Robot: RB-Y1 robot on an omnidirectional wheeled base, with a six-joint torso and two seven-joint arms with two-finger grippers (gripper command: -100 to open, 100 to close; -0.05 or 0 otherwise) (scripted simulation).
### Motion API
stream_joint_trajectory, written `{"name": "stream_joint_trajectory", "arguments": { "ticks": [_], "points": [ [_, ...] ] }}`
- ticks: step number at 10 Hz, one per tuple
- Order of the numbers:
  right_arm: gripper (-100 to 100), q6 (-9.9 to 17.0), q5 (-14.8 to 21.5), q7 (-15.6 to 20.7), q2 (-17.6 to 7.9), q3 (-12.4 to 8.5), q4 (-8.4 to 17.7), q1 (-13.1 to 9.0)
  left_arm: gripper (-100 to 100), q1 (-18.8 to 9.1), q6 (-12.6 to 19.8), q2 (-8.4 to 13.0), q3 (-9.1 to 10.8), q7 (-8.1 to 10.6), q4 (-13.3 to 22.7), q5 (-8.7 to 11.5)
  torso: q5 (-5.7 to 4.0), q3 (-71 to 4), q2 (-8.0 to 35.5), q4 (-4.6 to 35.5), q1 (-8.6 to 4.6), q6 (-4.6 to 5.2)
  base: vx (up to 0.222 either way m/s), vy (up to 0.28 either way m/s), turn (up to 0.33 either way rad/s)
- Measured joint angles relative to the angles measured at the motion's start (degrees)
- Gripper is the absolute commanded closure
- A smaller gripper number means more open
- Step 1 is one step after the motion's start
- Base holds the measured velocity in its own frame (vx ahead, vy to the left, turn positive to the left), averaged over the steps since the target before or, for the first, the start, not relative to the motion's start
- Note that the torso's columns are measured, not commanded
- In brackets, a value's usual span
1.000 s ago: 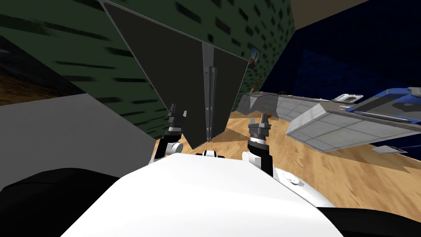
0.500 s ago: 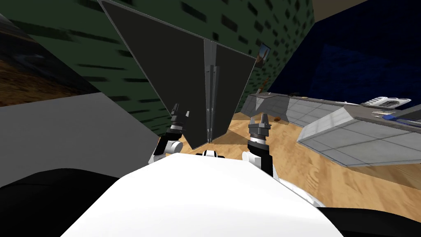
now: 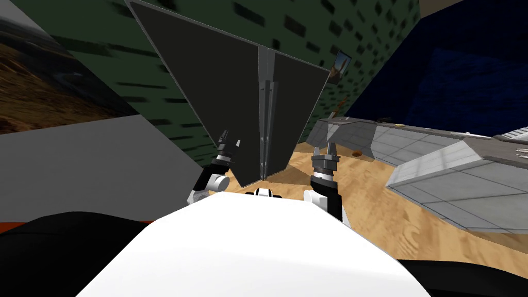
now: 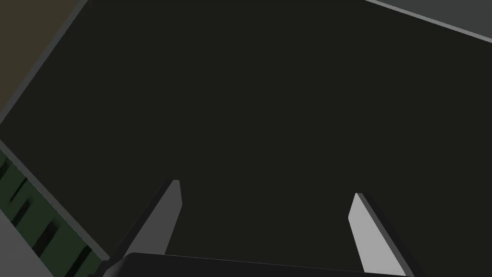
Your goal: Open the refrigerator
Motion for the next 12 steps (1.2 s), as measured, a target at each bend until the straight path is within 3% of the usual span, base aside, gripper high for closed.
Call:
{"name": "stream_joint_trajectory", "arguments": {
  "ticks": [12],
  "points": [
    [0,0.0,0.0,0.0,0.0,0.0,0.0,0.0,-100,-5.15,17.3,1.43,-0.84,5.63,-1.42,6.58,-0.02,-0.01,-0.02,-0.01,-0.09,-0.01,0.05,-0.069,0.159]
  ]
}}
